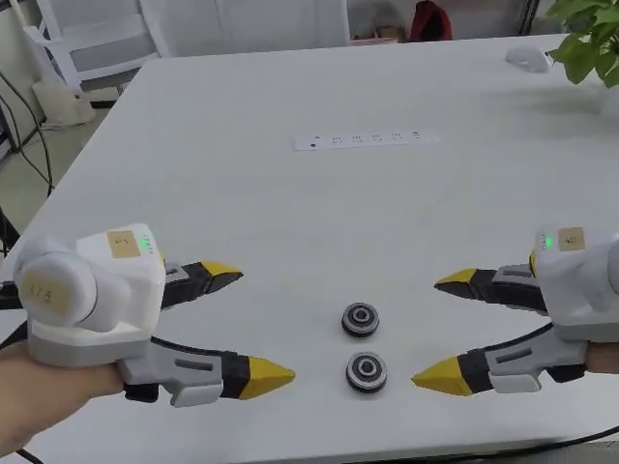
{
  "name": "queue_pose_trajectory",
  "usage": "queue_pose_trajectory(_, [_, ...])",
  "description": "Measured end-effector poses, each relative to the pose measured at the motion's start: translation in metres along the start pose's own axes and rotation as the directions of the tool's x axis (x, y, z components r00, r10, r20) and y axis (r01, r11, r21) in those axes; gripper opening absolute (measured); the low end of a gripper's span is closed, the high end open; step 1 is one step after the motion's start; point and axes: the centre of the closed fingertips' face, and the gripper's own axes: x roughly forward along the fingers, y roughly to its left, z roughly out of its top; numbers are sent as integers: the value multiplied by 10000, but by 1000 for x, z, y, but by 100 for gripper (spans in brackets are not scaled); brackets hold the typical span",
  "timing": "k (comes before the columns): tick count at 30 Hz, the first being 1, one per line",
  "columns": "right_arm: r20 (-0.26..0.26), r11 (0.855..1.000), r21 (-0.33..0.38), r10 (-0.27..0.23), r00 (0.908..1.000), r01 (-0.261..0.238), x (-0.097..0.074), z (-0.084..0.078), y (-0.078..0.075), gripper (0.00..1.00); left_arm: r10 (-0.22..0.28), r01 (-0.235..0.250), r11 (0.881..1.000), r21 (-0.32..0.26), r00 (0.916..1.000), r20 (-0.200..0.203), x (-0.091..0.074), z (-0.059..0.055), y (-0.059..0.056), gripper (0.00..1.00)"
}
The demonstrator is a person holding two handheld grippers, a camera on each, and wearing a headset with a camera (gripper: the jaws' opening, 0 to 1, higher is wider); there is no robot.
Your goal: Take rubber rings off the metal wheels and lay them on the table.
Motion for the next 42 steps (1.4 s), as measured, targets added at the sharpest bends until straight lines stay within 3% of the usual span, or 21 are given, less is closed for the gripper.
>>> queue_pose_trajectory(19, [-549,9976,-293,613,9966,-630,15,-14,-1,63,-692,704,9971,286,9967,-420,26,-8,-7,69])
queue_pose_trajectory(28, [-1004,9901,-641,1181,9879,-1249,26,-22,8,58,-1074,1080,9941,120,9933,-423,38,-8,-10,65])
queue_pose_trajectory(42, [-1009,9805,-681,1769,9790,-1842,38,-22,14,47,-1635,1654,9860,193,9836,-765,57,-12,-17,59])
